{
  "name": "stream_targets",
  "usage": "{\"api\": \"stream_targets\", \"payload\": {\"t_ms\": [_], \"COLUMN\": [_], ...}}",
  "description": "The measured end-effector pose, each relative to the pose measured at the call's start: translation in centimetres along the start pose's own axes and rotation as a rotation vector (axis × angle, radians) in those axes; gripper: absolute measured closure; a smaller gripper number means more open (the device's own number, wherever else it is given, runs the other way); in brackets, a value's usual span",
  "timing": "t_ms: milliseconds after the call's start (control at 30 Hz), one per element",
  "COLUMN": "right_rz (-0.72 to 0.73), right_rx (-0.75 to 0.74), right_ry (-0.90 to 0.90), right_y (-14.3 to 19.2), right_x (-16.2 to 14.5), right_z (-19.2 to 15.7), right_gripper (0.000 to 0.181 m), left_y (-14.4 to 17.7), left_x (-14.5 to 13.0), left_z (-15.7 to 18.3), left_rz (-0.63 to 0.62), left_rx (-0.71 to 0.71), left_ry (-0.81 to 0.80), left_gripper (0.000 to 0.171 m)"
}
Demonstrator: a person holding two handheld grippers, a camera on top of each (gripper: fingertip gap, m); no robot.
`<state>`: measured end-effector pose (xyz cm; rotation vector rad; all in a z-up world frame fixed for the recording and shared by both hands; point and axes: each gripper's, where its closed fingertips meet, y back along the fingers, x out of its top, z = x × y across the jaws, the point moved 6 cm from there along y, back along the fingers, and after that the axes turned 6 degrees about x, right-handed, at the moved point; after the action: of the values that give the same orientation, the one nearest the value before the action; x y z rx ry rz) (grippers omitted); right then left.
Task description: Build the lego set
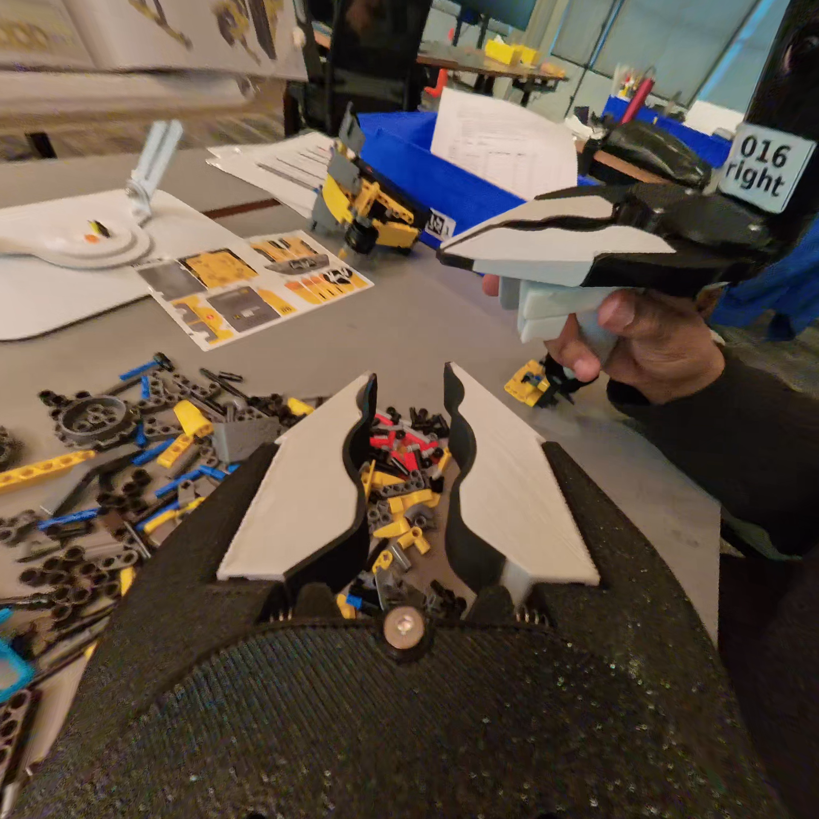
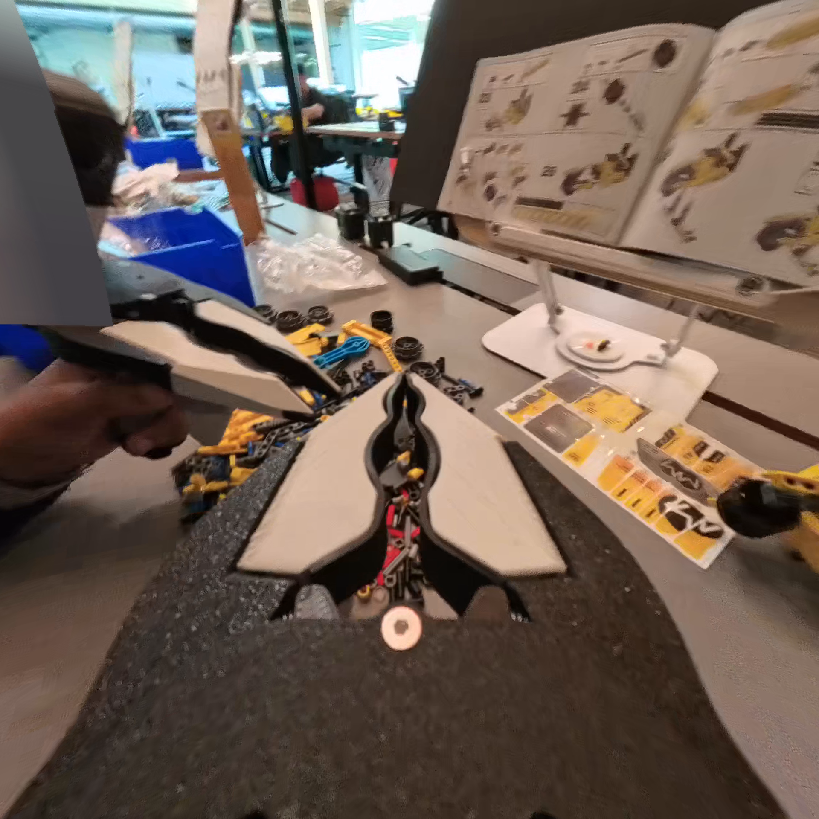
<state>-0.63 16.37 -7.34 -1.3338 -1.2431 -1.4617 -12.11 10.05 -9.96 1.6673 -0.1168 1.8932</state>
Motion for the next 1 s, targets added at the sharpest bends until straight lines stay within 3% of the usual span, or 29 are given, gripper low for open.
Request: {"api": "stream_targets", "payload": {"t_ms": [67, 167, 333, 1000], "right_rz": [0.022, 0.014, 0.001, 0.083], "right_rx": [-0.011, 0.043, 0.174, 0.250], "right_ry": [0.047, -0.023, -0.136, -0.062], "right_y": [0.2, -0.3, -0.7, -0.5], "right_x": [-0.4, -0.9, -1.6, -1.6], "right_z": [-0.3, -0.9, -1.9, -3.5], "right_gripper": [0.181, 0.179, 0.158, 0.158], "left_y": [0.0, 0.4, 0.2, -0.2], "left_x": [-0.6, -0.3, -0.8, -1.0], "left_z": [-0.1, -0.4, -0.4, 1.1], "left_rz": [-0.011, 0.023, -0.009, -0.012], "left_rx": [0.015, 0.040, 0.031, -0.011], "left_ry": [-0.001, -0.003, 0.006, -0.049], "left_gripper": [0.144, 0.144, 0.141, 0.142]}}
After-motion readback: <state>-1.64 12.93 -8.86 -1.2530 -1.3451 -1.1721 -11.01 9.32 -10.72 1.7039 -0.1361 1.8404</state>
